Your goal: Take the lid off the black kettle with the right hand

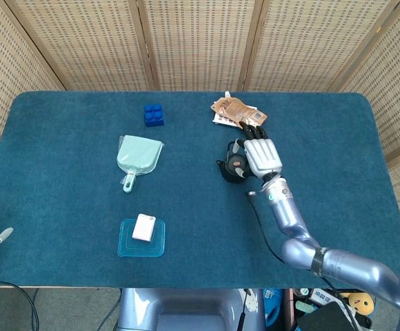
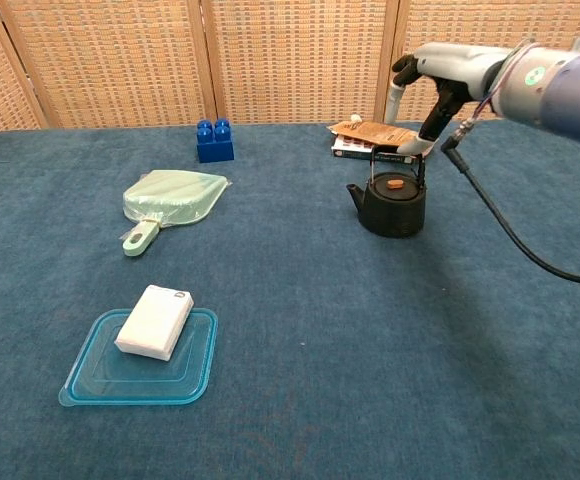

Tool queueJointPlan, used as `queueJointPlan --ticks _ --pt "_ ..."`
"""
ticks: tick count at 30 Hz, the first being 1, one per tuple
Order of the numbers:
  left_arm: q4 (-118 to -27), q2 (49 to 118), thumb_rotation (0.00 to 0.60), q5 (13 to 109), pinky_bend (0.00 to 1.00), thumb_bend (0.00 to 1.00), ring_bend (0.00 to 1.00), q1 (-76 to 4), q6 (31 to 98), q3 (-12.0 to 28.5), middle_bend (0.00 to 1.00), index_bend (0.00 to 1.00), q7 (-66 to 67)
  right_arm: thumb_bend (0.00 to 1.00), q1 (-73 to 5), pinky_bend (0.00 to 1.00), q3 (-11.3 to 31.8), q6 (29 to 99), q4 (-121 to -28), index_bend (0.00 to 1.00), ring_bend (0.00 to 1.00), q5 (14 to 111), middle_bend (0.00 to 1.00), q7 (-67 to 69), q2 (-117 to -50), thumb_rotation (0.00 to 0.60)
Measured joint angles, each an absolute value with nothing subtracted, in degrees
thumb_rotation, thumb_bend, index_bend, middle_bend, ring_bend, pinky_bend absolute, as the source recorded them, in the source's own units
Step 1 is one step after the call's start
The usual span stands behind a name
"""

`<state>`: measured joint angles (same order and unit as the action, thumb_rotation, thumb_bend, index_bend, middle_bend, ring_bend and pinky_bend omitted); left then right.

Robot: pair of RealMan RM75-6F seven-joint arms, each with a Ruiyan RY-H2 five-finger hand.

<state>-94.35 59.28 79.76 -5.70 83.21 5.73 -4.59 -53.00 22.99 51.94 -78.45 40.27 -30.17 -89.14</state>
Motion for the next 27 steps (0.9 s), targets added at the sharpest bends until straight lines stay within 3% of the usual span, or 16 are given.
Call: queueJointPlan --ticks 6,27 --pt "-93.84 59.78 0.600 79.25 0.00 0.11 0.00 -6.26 82.19 5.83 0.00 0.00 -4.26 0.44 -57.67 0.00 22.31 49.73 -70.13 0.46 0.00 35.56 0.00 -32.71 -94.99 0.600" --pt "-93.33 60.36 0.600 77.12 0.00 0.11 0.00 -7.11 80.14 6.22 0.00 0.00 -3.25 0.52 -59.80 0.00 19.36 44.60 -58.10 0.48 0.00 37.61 0.00 -28.34 -99.78 0.600"
